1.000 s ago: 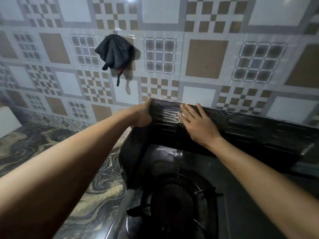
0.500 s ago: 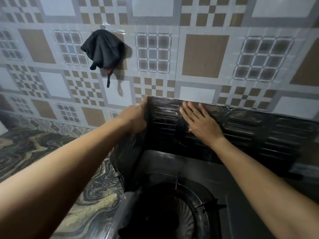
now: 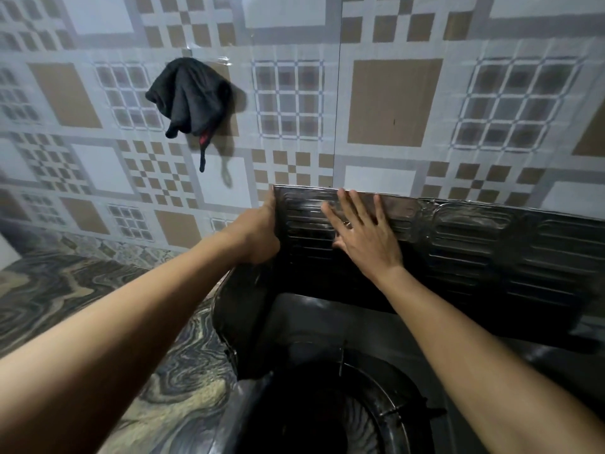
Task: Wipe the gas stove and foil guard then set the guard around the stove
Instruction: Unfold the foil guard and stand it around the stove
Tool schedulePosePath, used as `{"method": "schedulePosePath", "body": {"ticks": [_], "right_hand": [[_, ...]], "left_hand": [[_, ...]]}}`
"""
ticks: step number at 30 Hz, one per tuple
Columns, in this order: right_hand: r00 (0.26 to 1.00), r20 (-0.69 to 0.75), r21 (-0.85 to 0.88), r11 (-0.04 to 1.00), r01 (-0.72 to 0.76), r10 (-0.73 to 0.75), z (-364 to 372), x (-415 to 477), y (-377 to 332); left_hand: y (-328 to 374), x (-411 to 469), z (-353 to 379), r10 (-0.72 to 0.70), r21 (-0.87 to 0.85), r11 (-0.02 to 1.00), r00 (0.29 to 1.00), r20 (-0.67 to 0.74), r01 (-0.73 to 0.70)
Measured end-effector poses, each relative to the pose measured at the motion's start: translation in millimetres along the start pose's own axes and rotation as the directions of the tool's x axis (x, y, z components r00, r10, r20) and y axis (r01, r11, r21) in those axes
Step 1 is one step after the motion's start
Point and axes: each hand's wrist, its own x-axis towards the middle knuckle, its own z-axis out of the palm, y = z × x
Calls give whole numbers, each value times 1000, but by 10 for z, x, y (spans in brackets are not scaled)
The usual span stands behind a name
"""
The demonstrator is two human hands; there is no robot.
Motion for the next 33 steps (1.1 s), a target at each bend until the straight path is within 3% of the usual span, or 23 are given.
{"method": "schedulePosePath", "body": {"ticks": [7, 11, 13, 15, 19, 23, 28, 33], "right_hand": [[996, 72, 116, 992, 47, -56, -272, -138, 109], [992, 80, 131, 988, 83, -94, -470, -530, 527], [993, 107, 83, 996, 40, -48, -551, -776, 771], [989, 148, 17, 1000, -23, 20, -603, -1025, 1003], [940, 259, -103, 974, -200, 221, -629, -1434, 1398], [874, 288, -116, 920, -374, 391, -545, -1670, 1640], [886, 298, -126, 935, -331, 354, -275, -1817, 1782], [908, 243, -102, 940, -326, 341, -16, -1860, 1872]], "left_hand": [[-8, 86, 31, -3, 102, 995, 1000, 15, 2], [237, 28, 135, -24, 375, 926, 999, -44, 39], [499, -43, 293, 37, 449, 894, 995, -90, 8], [798, -57, 528, 110, 368, 927, 990, -88, -70], [1259, 103, 1053, 119, 84, 989, 991, 68, -125], [1531, 311, 1429, 174, -51, 984, 984, 33, -172], [1753, 488, 1745, 102, -207, 969, 983, -152, -132], [1862, 697, 1924, 50, -293, 949, 972, -228, -117]]}}
